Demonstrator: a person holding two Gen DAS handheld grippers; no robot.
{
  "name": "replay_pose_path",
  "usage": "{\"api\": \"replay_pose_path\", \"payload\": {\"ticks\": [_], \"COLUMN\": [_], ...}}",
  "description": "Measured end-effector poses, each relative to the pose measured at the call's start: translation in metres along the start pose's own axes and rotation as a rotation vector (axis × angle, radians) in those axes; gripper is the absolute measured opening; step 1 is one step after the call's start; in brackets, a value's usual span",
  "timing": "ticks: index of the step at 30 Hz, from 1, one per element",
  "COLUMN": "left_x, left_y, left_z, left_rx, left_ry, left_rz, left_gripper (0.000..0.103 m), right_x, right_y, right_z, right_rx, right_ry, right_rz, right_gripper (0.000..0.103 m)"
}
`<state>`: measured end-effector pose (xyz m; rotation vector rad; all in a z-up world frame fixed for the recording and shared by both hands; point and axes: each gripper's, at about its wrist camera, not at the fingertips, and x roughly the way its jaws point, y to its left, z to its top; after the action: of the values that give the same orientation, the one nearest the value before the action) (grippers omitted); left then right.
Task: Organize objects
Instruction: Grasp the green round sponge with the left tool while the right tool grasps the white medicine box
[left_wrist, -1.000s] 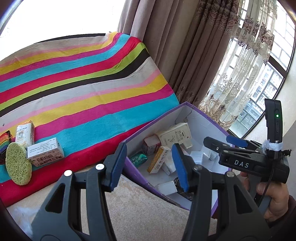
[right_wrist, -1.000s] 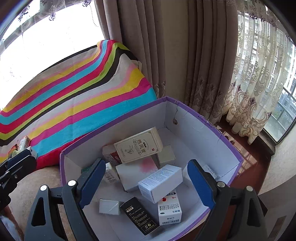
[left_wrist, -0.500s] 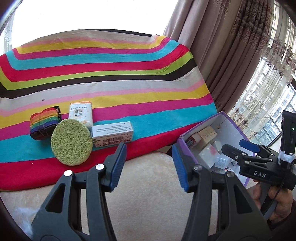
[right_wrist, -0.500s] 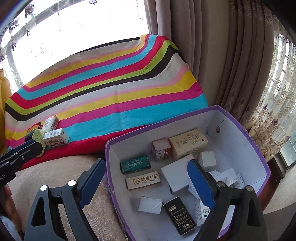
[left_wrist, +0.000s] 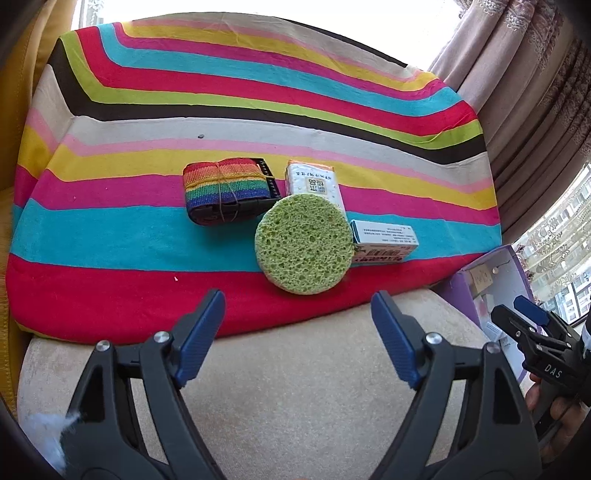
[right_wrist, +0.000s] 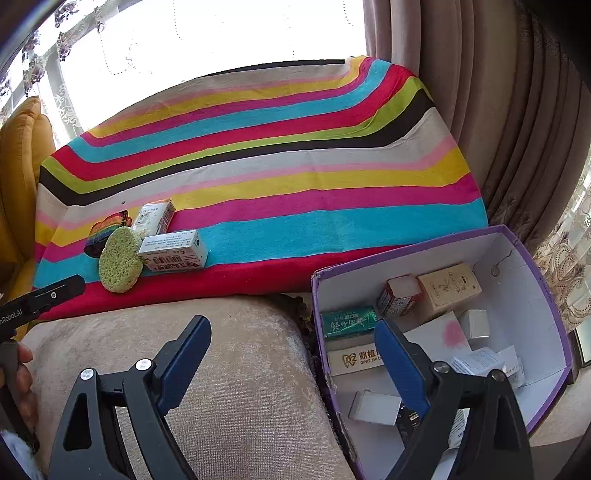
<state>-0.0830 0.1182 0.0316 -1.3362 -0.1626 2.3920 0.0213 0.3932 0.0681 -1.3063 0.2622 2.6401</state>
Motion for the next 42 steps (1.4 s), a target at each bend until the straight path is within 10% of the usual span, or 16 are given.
{"api": "replay_pose_path", "payload": {"ticks": [18,42], "left_x": [0.069,0.002], "left_y": [-0.017,0.05], "left_z": [0.029,-0.015], "left_rx": [0.176,-0.125], "left_ry": [0.149,-0.174], "left_rz": [0.08,0.021], "left_gripper": [0.087,0.082], "right_x": [0.018,0.075], "right_y": [0.044,0.13], "right_z": [0.009,0.05], "right_rx": [-0.078,-0.139], "right_ry": [0.049,0.048], "right_rz": [0.011,-0.022], "right_gripper": [0.095,0.1]}}
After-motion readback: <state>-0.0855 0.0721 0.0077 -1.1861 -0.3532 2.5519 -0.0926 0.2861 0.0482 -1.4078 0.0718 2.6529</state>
